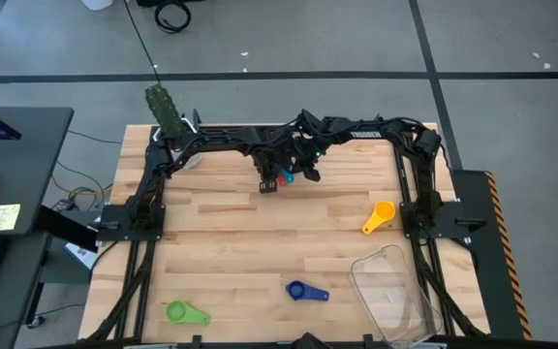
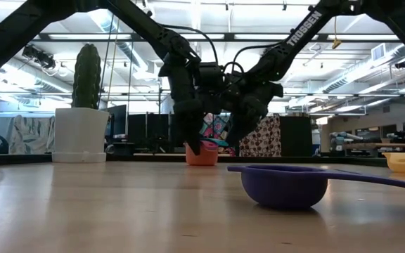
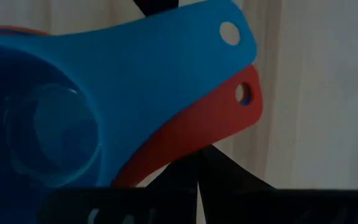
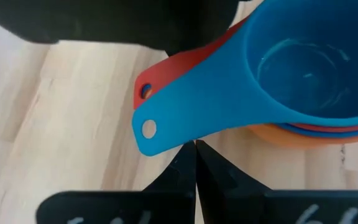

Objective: Nest measuring cups in basket
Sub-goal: Stack the blue measuring cup on top of the red measuring cup, then stack the yellow measuring cup on top of the blue measuring cup

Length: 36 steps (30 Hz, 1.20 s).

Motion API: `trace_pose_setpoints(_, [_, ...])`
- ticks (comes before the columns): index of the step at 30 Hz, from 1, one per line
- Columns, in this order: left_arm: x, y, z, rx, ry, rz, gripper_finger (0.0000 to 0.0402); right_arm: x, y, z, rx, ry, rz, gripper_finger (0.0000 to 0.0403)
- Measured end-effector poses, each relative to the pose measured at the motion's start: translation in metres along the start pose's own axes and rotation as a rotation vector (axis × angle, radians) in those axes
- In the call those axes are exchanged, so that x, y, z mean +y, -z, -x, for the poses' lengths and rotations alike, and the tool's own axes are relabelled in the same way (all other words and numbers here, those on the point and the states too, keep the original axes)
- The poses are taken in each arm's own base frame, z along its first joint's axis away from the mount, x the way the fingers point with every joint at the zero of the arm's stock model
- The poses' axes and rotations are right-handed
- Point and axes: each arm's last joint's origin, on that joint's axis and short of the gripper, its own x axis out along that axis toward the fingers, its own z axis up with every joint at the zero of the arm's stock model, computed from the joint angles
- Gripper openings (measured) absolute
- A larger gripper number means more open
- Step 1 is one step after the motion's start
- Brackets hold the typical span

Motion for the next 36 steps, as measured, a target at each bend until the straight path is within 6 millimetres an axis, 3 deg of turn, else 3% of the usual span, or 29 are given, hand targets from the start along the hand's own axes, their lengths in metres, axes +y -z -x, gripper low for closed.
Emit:
trace_pose_setpoints(15, [0.001,-0.005,0.0,-0.07,0.035,-0.067,0.0004,-0.004,0.002,0.006,-0.073,-0.086,0.014,0.0004])
trace_pose_setpoints(22, [-0.004,-0.002,0.004,-0.009,0.048,-0.077,0.0004,-0.007,0.01,0.015,0.02,-0.018,0.0,0.0004])
trace_pose_setpoints(29, [-0.023,-0.002,0.035,0.002,0.08,-0.052,0.0004,0.009,0.002,0.049,0.174,0.121,0.051,0.0004])
trace_pose_setpoints(36, [-0.043,-0.001,0.088,-0.06,0.05,0.063,0.0004,0.048,-0.015,0.095,0.276,0.217,0.092,0.0004])
